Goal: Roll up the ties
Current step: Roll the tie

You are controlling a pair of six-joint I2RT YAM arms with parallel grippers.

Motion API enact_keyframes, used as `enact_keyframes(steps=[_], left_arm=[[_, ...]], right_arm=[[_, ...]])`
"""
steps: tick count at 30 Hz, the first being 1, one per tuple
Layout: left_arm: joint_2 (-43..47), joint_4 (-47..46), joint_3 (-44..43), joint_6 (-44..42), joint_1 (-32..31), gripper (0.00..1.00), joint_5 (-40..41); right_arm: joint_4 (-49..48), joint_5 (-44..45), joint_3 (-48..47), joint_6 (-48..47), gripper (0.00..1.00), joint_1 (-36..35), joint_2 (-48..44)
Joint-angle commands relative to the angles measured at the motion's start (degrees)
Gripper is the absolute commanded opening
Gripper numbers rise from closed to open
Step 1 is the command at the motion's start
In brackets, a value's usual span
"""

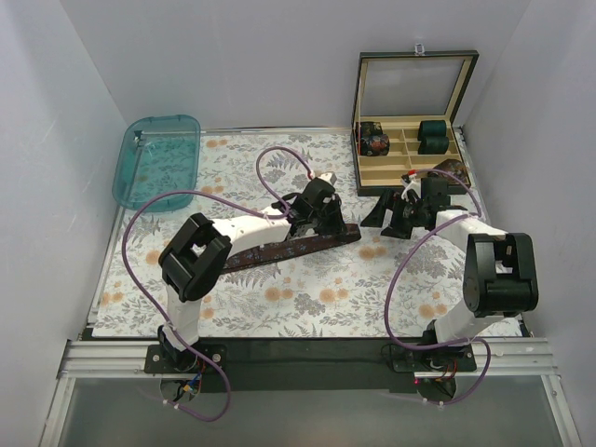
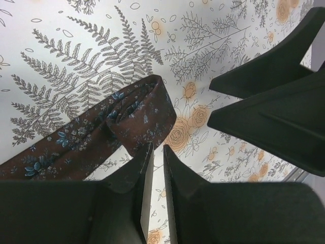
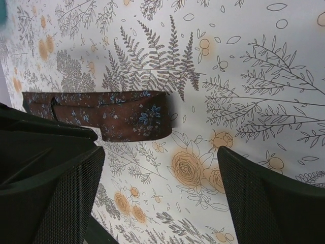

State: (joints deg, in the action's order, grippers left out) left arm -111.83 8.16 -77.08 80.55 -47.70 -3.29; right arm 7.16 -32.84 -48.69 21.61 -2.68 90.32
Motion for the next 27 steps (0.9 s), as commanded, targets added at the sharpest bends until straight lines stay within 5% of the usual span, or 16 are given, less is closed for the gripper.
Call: enact_keyframes(steps=[1, 27], left_arm=[[1.3, -2.1, 1.2, 1.2, 1.4, 0.15, -0.8], [-3.6, -6.1, 2.5, 1.6, 2.1, 0.12, -2.6]], right_arm=[[-3.2, -3.2, -2.1, -0.3, 0.81, 0.0, 1.3], [-4.3, -5.4, -4.3, -2.0, 0.79, -1.3, 7.2]])
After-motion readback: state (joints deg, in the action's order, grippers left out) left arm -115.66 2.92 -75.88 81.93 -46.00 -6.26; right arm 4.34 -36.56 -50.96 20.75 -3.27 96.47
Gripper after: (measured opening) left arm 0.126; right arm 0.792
